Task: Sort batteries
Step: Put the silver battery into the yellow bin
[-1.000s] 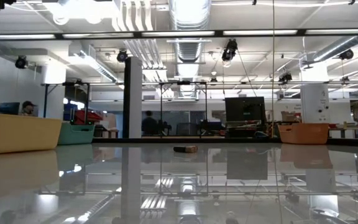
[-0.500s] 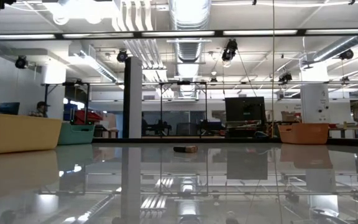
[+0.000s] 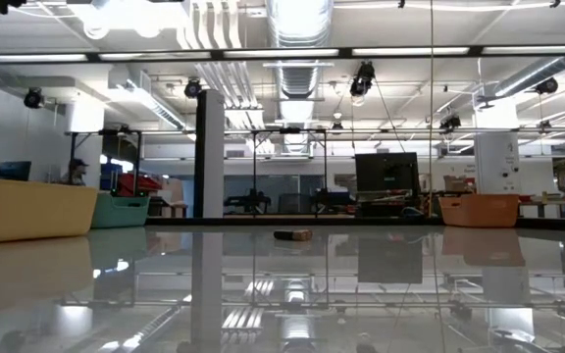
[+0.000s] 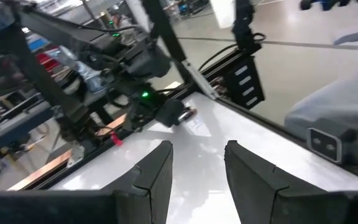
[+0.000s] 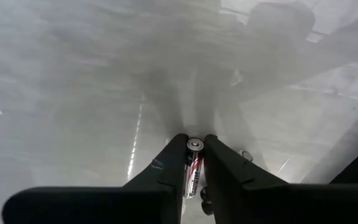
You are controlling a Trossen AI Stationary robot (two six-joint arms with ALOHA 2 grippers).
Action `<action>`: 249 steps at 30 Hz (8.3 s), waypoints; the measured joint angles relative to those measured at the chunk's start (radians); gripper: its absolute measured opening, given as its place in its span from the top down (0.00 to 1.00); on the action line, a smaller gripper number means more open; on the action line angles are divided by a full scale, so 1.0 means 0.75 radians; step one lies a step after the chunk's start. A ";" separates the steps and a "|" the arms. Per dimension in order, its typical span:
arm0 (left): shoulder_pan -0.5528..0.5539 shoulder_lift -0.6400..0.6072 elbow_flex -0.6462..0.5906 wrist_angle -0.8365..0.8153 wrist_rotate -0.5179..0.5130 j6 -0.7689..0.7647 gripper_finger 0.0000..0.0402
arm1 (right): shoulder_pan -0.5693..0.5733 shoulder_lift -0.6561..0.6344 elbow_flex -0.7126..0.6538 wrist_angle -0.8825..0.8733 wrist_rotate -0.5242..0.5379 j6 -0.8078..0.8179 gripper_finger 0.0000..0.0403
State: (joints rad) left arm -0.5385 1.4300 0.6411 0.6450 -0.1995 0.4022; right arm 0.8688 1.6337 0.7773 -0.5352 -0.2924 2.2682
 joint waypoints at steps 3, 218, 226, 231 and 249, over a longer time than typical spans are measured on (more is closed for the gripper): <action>0.006 0.000 0.000 -0.002 -0.002 0.000 0.68 | 0.000 -0.012 -0.001 -0.005 0.003 -0.003 0.92; 0.277 -0.056 0.040 -0.147 -0.081 -0.153 0.59 | 0.023 -0.029 0.226 -0.276 -0.144 -0.128 0.49; 0.320 -0.078 0.033 -0.153 -0.059 -0.112 0.59 | 0.025 -0.099 0.145 -0.252 -0.133 -0.103 0.59; 0.348 -0.078 0.033 -0.151 -0.058 -0.120 0.59 | 0.025 -0.119 0.094 -0.253 -0.134 -0.100 0.66; 0.351 -0.076 -0.011 -0.153 -0.058 -0.265 0.59 | 0.024 -0.127 0.051 -0.231 -0.137 -0.136 0.88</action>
State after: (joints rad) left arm -0.2749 1.3731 0.6331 0.5304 -0.2428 0.2037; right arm 0.8871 1.5383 0.8154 -0.7087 -0.3954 2.1662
